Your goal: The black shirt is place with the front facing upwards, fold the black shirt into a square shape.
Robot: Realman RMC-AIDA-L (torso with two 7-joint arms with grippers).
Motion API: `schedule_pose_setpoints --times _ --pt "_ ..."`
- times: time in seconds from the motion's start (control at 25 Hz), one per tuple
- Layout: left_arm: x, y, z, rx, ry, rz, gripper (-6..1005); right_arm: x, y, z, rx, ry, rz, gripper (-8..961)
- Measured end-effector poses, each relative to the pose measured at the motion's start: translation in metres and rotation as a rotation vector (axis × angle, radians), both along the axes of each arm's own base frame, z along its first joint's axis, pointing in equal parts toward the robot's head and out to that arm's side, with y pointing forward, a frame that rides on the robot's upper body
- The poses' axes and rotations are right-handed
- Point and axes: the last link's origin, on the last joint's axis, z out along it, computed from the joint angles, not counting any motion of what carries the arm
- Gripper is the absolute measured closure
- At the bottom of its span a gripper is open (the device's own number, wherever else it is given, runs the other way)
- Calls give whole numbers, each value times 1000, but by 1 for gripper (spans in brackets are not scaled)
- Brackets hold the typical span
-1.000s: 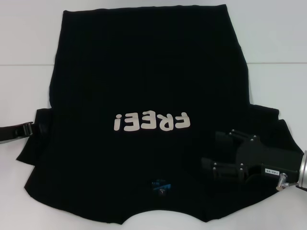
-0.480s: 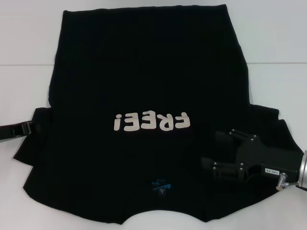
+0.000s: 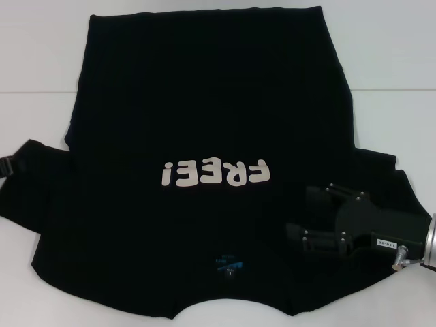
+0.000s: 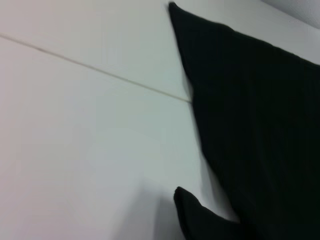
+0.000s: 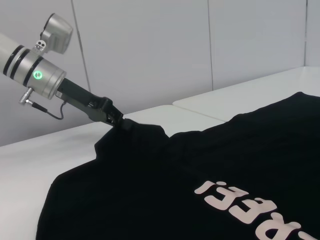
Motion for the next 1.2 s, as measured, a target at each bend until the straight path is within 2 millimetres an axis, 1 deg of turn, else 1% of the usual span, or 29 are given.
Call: schedule_pose_setpoints --times 0.24,0.4,0.68,1.0,1.2 --pt "0 4 17 21 44 10 981 0 0 0 1 0 -1 31" --pt "5 7 22 18 32 19 981 0 0 0 2 1 -1 31" --pt "20 9 26 -5 -33 17 982 0 0 0 4 -2 1 31" --pt "41 13 19 -70 -164 42 981 1 0 0 5 -6 4 31" --pt "57 15 13 -124 -246 33 976 1 -1 -2 1 -3 1 31"
